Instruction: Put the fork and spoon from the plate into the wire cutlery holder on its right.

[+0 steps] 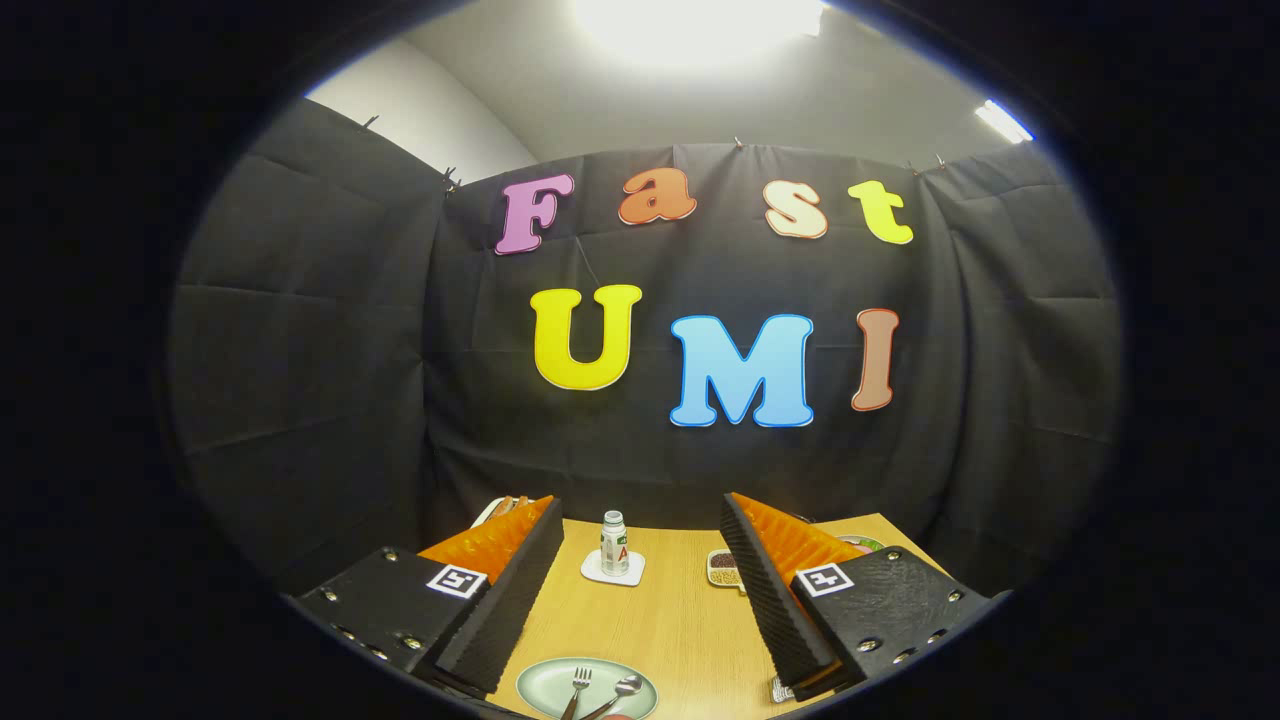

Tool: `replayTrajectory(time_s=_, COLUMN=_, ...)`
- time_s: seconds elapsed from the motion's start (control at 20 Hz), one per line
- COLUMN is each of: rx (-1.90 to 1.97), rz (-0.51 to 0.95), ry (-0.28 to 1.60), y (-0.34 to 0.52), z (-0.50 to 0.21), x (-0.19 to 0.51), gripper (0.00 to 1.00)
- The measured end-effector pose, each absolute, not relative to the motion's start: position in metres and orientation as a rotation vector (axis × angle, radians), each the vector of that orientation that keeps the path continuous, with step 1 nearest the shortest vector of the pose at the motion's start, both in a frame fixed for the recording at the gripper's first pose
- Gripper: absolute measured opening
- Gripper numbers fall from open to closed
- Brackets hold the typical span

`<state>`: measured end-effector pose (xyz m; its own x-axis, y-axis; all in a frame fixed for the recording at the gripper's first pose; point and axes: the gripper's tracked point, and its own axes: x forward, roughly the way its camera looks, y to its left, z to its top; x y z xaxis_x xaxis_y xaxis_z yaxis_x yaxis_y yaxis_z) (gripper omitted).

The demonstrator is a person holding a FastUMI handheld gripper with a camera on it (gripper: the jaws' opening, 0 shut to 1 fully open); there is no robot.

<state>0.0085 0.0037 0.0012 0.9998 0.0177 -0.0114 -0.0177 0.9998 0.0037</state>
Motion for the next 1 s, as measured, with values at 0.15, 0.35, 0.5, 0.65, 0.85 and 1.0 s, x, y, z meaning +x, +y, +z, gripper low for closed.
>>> replayTrajectory(time_s=0.15, rx=0.003, rz=0.014, ry=0.009, y=0.002, z=0.002, x=0.010, gripper=0.97)
replayTrajectory(time_s=0.35, rx=0.006, rz=0.011, ry=0.016, y=0.002, z=-0.001, x=0.012, gripper=0.97)
replayTrajectory(time_s=0.5, rx=0.005, rz=-0.002, ry=0.052, y=0.002, z=-0.016, x=0.018, gripper=0.97)
replayTrajectory(time_s=0.65, rx=0.003, rz=-0.010, ry=0.108, y=0.006, z=-0.037, x=0.026, gripper=0.97)
replayTrajectory(time_s=0.85, rx=0.014, rz=-0.028, ry=0.192, y=0.008, z=-0.071, x=0.033, gripper=0.97)
replayTrajectory(time_s=1.0, rx=0.020, rz=-0.047, ry=0.301, y=0.011, z=-0.112, x=0.033, gripper=0.97)
